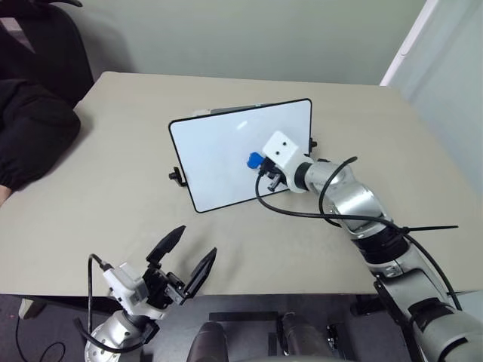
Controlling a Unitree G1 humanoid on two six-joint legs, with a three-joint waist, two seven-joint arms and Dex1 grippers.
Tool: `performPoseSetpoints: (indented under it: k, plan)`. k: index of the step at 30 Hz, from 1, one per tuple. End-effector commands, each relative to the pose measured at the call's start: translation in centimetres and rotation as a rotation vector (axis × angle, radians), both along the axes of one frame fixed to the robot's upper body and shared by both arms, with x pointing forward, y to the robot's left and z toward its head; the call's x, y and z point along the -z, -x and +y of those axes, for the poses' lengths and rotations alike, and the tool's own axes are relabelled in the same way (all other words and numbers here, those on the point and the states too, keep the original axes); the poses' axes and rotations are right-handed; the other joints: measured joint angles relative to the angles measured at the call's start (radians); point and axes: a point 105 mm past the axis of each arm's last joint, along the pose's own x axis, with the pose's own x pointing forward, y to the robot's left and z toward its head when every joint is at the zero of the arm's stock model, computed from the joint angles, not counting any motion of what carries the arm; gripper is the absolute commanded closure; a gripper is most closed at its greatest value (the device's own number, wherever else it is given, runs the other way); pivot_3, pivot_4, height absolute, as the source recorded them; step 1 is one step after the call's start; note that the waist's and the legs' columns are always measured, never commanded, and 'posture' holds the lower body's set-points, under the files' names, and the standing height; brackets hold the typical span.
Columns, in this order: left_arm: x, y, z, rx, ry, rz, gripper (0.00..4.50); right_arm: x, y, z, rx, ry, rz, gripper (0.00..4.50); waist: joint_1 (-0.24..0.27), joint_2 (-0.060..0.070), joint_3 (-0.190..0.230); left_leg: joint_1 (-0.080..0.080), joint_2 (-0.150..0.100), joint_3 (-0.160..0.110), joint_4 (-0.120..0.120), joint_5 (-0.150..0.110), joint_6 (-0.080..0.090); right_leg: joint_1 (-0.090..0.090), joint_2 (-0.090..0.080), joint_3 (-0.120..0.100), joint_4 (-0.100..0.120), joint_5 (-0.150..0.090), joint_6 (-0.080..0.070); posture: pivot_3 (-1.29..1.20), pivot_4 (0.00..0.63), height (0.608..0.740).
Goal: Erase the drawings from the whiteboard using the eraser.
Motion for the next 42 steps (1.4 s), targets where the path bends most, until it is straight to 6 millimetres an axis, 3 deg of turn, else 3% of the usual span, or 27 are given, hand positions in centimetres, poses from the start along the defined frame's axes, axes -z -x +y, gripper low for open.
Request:
performPoseSetpoints:
  k: [1,5,20,25,30,35,37,42]
  plan:
    - [-1.2,0.2,-0.3,0.006,0.007,-0.049,0.0,0.9,0.8,0.0,-0.028,0.041,0.02,3.75,0.0,0.0,0.0,0.0,0.0,0.0,0.0,0.0,0.0,0.0,0.0,0.0,0.0,0.0,0.0,0.0,0.15,0.74]
    - [-1.2,0.2,-0.3,0.011,0.007,-0.05,0.0,0.3,0.6,0.4,-0.03,0.034,0.003,3.75,-0.002,0.0,0.0,0.0,0.0,0.0,0.0,0.0,0.0,-0.001,0.0,0.0,0.0,0.0,0.0,0.0,0.15,0.74]
    - [-1.5,0.0,-0.1,0.0,0.013,-0.055,0.0,-5.6,-1.2,2.5,-0.025,-0.064,-0.179,3.75,-0.011,0.001,0.001,0.0,0.0,0.0,-0.001,0.0,0.001,-0.004,0.001,0.001,0.0,0.001,-0.001,0.0,0.15,0.74]
    - [-1.5,0.0,0.1,-0.004,0.014,-0.054,0.0,-5.1,-0.8,2.7,-0.048,-0.061,-0.169,3.75,-0.01,0.001,0.001,0.0,0.0,0.0,-0.001,0.001,0.001,-0.004,0.001,0.001,0.0,0.001,-0.002,0.0,0.15,0.74]
    - [-1.5,0.1,0.1,-0.001,0.013,-0.053,0.0,-1.6,-0.2,2.0,-0.05,0.005,-0.072,3.75,-0.009,0.001,0.0,-0.001,0.0,0.0,-0.001,0.001,0.001,-0.003,0.001,0.001,0.0,0.001,-0.003,0.0,0.15,0.74]
    - [-1.5,0.1,0.1,-0.002,0.012,-0.054,0.0,0.0,-0.6,0.6,0.008,0.05,-0.041,3.75,-0.01,0.001,0.001,0.0,0.0,0.0,-0.001,0.001,0.0,-0.003,0.001,0.001,0.0,0.001,-0.003,0.0,0.15,0.74]
    - [-1.5,0.1,0.2,-0.002,0.012,-0.054,0.0,-0.3,-0.9,0.0,0.038,0.048,-0.05,3.75,-0.009,0.001,0.001,0.0,0.0,0.0,-0.001,0.001,0.001,-0.003,0.001,0.001,0.0,0.001,-0.003,0.0,0.15,0.74]
    - [-1.5,0.1,0.1,0.001,0.013,-0.055,0.0,-3.3,-2.1,-0.9,0.106,-0.009,-0.128,3.75,-0.009,0.001,0.001,0.0,0.0,0.0,-0.001,0.001,0.001,-0.003,0.001,0.001,0.0,0.002,-0.004,0.0,0.15,0.74]
